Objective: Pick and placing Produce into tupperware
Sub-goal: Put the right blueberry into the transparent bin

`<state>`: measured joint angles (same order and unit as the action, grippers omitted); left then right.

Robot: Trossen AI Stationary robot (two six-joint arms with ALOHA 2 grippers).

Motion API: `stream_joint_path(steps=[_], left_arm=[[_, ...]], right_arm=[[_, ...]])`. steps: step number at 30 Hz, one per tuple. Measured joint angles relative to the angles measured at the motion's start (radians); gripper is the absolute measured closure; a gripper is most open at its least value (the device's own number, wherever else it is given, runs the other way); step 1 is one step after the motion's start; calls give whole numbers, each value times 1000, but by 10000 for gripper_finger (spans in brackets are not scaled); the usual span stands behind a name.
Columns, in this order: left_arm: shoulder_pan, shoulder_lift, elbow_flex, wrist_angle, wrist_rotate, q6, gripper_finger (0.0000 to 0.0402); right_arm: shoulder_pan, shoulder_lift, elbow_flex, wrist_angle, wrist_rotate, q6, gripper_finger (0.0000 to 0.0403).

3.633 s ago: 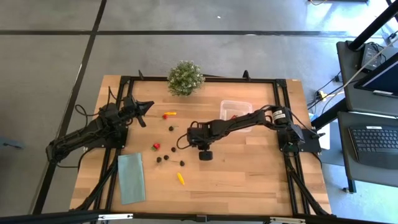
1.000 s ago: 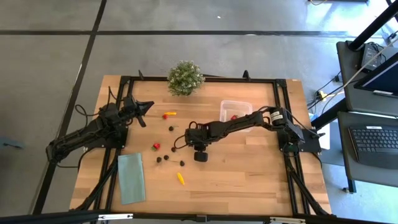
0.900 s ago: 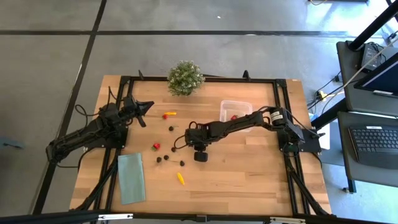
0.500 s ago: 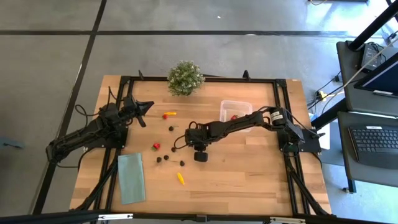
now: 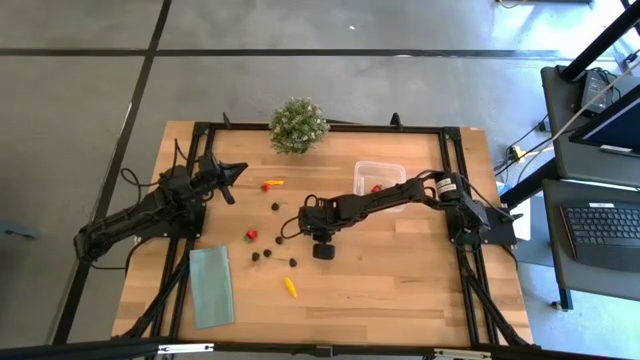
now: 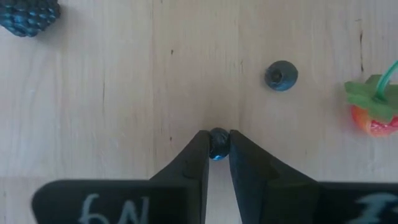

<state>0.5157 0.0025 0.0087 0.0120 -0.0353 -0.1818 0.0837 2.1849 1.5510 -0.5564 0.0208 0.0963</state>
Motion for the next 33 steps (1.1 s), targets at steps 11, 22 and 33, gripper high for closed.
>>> stream_joint_path(steps=[11, 22, 33], left_arm=[[0, 0, 0, 0, 0, 0, 401], [0, 0, 0, 0, 0, 0, 401], [0, 0, 0, 0, 0, 0, 401]], right_arm=[[-4, -52, 0, -69, 2, 0, 350], [-79, -247, 3, -259, 4, 5, 350], [-272, -442, -117, -440, 5, -1, 350]])
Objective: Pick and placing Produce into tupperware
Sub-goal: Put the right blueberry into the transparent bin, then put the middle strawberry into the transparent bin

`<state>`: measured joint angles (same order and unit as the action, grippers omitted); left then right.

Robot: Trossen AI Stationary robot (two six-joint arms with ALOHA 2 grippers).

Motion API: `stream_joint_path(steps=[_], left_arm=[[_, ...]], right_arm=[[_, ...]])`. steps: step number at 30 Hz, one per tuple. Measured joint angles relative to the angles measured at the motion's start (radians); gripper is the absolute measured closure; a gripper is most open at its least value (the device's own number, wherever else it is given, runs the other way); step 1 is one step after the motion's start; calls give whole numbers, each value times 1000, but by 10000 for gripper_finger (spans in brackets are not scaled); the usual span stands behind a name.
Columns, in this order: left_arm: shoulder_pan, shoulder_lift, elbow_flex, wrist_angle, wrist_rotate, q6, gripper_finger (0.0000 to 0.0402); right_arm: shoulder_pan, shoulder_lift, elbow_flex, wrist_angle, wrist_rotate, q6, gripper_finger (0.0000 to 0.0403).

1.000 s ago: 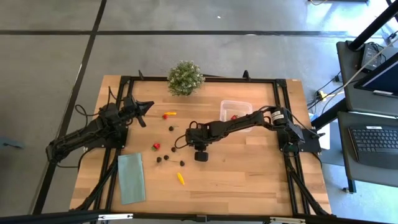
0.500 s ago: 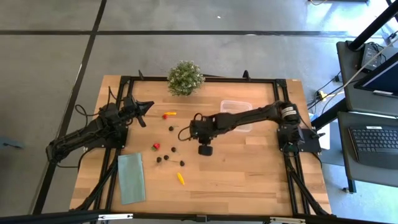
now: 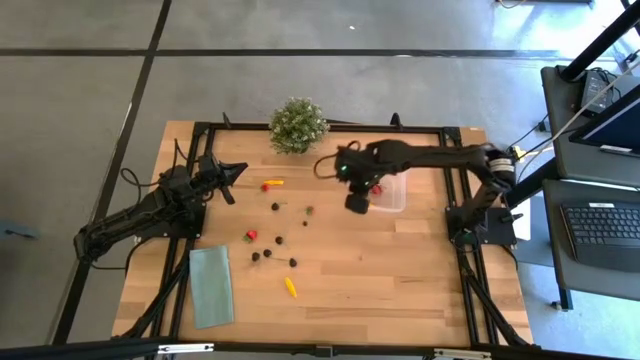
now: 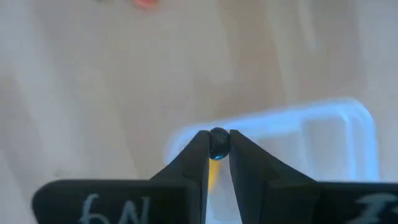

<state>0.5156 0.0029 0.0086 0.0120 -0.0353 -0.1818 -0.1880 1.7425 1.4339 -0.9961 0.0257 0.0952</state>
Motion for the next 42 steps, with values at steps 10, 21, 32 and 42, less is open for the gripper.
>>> stream_joint_path(steps=[10, 21, 32, 42], left_arm=[[0, 0, 0, 0, 0, 0, 401], [0, 0, 0, 0, 0, 0, 401], [0, 0, 0, 0, 0, 0, 401], [0, 0, 0, 0, -1, 0, 401]], right_arm=[[-111, -78, -303, 145, -2, 59, 350], [-110, -78, -367, 256, 0, 136, 330], [-110, -78, -367, 256, 7, 125, 285], [-108, -78, -280, 236, 7, 76, 203]])
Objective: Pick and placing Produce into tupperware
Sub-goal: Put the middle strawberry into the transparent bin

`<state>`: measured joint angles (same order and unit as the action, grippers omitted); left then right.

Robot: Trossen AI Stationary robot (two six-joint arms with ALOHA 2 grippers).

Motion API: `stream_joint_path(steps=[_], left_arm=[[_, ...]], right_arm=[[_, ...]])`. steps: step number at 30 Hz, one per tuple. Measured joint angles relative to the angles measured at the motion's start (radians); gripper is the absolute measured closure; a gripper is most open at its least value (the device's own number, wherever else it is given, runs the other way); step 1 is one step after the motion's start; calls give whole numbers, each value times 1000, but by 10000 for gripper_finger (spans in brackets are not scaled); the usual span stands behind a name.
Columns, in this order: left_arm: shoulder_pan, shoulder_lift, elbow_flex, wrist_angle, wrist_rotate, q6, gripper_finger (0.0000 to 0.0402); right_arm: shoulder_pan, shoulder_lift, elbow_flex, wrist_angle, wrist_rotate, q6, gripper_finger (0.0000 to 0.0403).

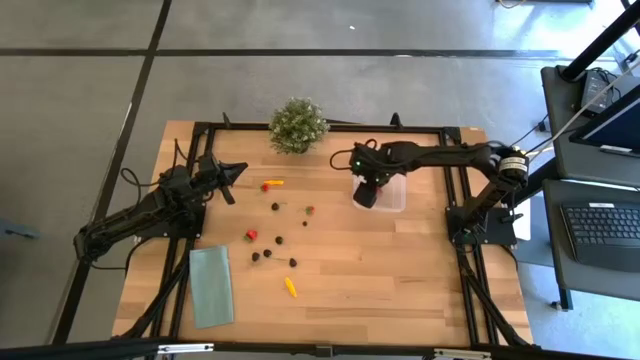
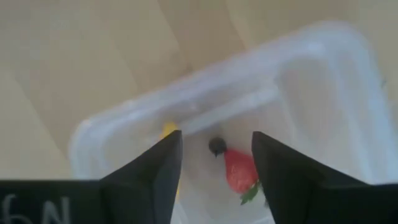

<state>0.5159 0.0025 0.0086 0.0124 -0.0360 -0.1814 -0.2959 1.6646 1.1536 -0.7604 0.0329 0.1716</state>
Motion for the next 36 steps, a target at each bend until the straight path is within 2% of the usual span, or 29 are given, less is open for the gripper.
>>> stream_joint_path(steps=[6, 9, 12, 17, 26, 36], left_arm=[[0, 0, 0, 0, 0, 0, 401], [0, 0, 0, 0, 0, 0, 401], [0, 0, 0, 0, 0, 0, 401], [0, 0, 0, 0, 0, 0, 401], [0, 0, 0, 0, 0, 0, 401], [0, 0, 0, 0, 0, -1, 401]], right_arm=[[32, 0, 165, 12, 0, -74, 189], [54, 0, 229, 94, 0, -81, 188], [85, 4, 256, 191, 2, -183, 188], [135, 54, 264, 304, -9, -303, 188], [191, 227, 263, 334, -61, -390, 188], [232, 352, 262, 405, -96, -396, 189]])
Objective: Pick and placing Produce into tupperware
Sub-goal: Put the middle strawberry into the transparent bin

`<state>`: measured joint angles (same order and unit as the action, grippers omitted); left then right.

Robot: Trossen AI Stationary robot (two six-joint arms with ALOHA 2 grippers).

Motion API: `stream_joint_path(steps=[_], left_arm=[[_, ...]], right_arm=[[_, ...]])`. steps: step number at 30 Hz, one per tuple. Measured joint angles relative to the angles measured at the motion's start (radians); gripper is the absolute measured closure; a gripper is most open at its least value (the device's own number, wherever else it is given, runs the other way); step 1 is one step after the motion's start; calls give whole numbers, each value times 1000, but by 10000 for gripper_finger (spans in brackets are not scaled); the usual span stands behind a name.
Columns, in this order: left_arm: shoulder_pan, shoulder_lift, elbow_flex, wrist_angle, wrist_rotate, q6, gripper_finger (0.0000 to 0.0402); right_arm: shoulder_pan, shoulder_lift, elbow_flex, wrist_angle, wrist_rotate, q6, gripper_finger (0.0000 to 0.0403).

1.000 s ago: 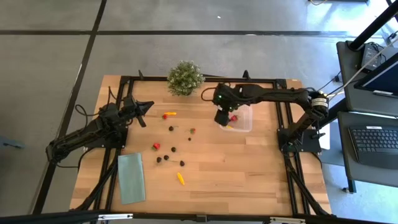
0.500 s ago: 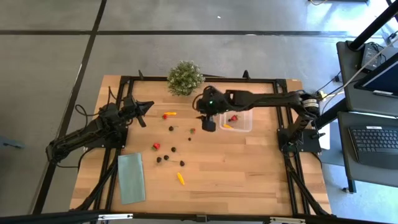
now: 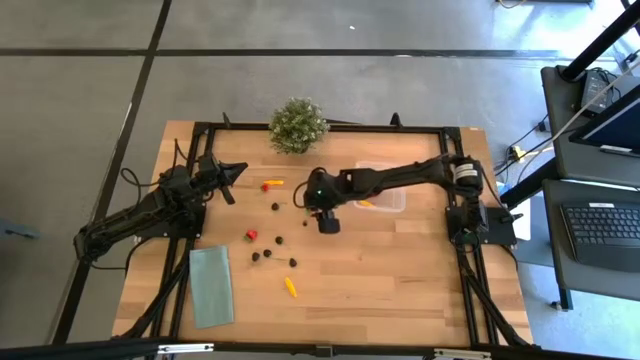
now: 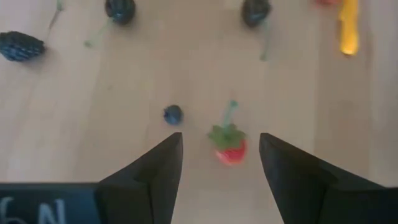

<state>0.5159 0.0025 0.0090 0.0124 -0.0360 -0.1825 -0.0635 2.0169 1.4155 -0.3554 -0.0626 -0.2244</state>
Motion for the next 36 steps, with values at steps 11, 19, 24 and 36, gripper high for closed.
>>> stream_joint_path(steps=[11, 19, 24, 36], left_arm=[[0, 0, 0, 0, 0, -2, 401], [0, 0, 0, 0, 0, -2, 401], [0, 0, 0, 0, 0, -2, 401], [0, 0, 0, 0, 0, -2, 401]], right_arm=[[2, 9, 0, 49, -10, 6, 189], [2, 76, 0, 93, -10, 6, 189], [-4, 106, 0, 92, -9, 6, 189], [-23, 125, 0, 82, -6, 6, 189]])
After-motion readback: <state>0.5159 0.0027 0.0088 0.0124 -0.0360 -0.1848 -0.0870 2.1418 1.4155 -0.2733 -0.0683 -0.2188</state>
